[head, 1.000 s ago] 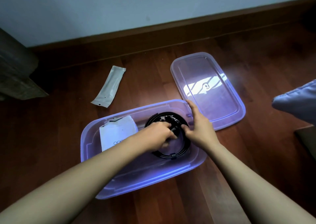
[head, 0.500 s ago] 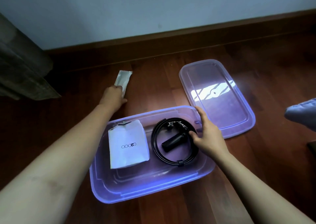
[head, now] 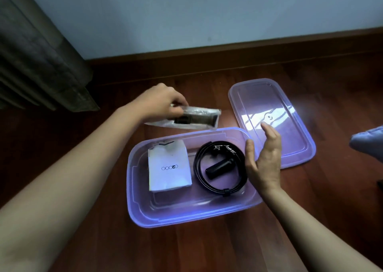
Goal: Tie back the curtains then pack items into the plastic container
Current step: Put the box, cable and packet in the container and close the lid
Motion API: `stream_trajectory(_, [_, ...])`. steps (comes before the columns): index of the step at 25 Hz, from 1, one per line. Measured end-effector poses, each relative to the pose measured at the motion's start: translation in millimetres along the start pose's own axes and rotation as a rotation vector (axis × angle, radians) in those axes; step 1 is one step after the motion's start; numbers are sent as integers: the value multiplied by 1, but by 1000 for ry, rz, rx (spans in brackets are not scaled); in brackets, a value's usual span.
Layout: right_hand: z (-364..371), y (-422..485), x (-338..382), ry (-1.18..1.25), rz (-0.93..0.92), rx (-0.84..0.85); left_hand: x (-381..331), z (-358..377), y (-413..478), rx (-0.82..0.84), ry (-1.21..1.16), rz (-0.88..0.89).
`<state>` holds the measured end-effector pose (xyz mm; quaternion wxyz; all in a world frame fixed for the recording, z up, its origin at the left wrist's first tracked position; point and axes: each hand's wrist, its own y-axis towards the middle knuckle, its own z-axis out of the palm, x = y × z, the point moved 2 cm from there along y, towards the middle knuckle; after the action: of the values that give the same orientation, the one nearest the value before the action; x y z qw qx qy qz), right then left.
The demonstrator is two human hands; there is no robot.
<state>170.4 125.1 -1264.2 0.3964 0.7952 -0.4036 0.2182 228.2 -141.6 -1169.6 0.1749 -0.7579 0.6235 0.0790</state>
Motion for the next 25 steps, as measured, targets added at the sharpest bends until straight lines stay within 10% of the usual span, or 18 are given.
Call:
stream_trajectory(7, [21, -13, 40, 246, 29, 814, -65, 21, -25, 193, 426, 386])
stream_trajectory(14, [19, -50, 21, 459, 589, 1002, -32, 82, -28, 32, 107, 126])
stream_trajectory(21, [26, -49, 29, 199, 482, 1123, -38, 112, -31, 109, 274, 134])
stream_trajectory(25, [27, -48, 38, -355, 116, 1035, -39, 115, -30, 24, 372, 151])
